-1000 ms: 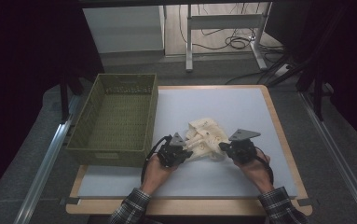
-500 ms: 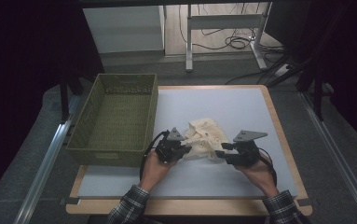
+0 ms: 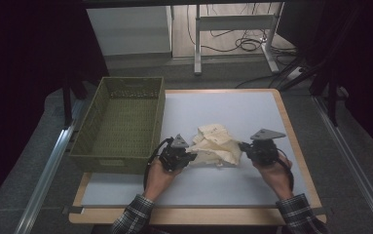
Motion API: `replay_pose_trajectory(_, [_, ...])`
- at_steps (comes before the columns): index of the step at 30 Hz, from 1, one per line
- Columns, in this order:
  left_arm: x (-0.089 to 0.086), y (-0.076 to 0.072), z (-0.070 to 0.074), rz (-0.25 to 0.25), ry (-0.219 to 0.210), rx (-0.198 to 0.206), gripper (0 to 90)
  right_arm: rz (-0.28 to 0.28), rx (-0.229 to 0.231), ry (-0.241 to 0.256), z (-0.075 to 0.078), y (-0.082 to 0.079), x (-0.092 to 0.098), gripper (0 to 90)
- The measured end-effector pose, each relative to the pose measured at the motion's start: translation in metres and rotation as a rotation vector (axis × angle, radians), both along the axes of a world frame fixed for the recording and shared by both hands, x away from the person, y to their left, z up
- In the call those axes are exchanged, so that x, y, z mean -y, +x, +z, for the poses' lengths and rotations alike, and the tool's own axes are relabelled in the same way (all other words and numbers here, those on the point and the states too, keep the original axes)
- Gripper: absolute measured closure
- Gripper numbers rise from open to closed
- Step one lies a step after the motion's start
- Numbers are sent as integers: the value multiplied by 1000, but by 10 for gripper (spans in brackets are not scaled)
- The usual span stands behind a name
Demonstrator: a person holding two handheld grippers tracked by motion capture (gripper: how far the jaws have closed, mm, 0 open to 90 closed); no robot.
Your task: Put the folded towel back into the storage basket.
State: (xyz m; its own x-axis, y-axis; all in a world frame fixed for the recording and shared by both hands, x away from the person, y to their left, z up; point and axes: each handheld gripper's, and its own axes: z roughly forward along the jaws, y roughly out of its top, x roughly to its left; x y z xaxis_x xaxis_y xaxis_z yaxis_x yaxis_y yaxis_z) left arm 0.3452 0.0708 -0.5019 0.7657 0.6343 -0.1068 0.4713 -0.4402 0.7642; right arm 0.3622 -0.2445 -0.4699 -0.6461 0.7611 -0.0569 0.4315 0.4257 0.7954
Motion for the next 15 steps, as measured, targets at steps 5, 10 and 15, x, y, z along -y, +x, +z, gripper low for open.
replay_pose_trajectory(5, [-1, -5, 6, -5, -3, 15, 877, -61, 13, 21, 13, -5, 39, 875])
replay_pose_trajectory(10, [-1, -11, 15, -19, -16, 30, 877, -90, 26, 53, 23, -16, 63, 875])
replay_pose_trajectory(15, [-3, -16, 36, -43, -44, 59, 876, -97, 52, 80, 43, -26, 80, 875])
